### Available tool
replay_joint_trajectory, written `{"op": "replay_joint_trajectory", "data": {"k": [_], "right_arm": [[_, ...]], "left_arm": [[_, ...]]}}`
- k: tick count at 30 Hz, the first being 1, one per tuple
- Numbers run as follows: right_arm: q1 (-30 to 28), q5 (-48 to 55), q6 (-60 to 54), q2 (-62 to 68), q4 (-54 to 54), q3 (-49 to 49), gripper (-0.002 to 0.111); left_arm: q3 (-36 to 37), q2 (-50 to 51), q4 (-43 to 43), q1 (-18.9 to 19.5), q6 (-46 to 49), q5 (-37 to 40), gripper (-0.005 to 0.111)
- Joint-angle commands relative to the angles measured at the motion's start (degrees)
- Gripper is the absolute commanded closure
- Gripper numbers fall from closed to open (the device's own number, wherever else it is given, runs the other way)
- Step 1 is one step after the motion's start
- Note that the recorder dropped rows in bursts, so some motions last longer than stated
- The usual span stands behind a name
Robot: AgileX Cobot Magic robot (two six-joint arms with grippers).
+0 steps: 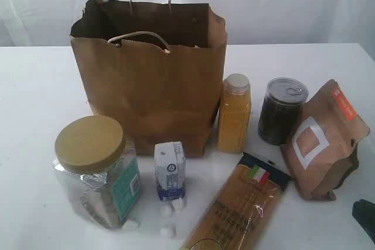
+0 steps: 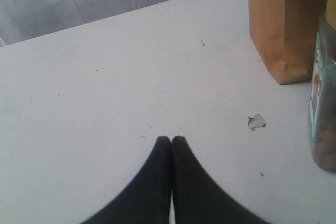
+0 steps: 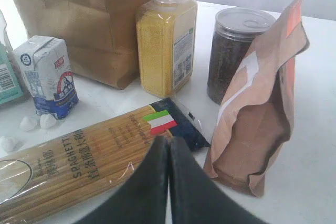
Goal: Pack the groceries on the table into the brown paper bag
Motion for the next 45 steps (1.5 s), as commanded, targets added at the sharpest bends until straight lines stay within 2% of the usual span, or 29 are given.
{"op": "replay_joint_trajectory", "data": {"k": [1, 17, 22, 28, 37, 45], "right_arm": [[0.1, -0.9, 0.3, -0.3, 0.1, 0.3, 0.108], [0.1, -0.9, 0.3, -0.3, 0.1, 0.3, 0.108], [0.1, -0.9, 0.3, -0.3, 0.1, 0.3, 0.108], [0.1, -0.9, 0.3, -0.3, 0.1, 0.3, 0.108], [0.1, -0.9, 0.3, -0.3, 0.1, 0.3, 0.108], [0.1, -0.9, 0.3, -0.3, 0.1, 0.3, 0.108]], "left_arm": [[0.0, -0.2, -0.6, 0.2, -0.1, -0.2, 0.106], [0.0, -0.2, -0.5, 0.2, 0.4, -0.4, 0.106], [0.0, -0.2, -0.8, 0.2, 2.7, -8.0, 0.106], [0.0, -0.2, -5.7, 0.2, -18.3, -20.1, 0.106], [0.0, -0.2, -5.5, 0.2, -32.5, -40.4, 0.106], [-0.2, -0.2, -5.9, 0.2, -39.5, -41.9, 0.106]]}}
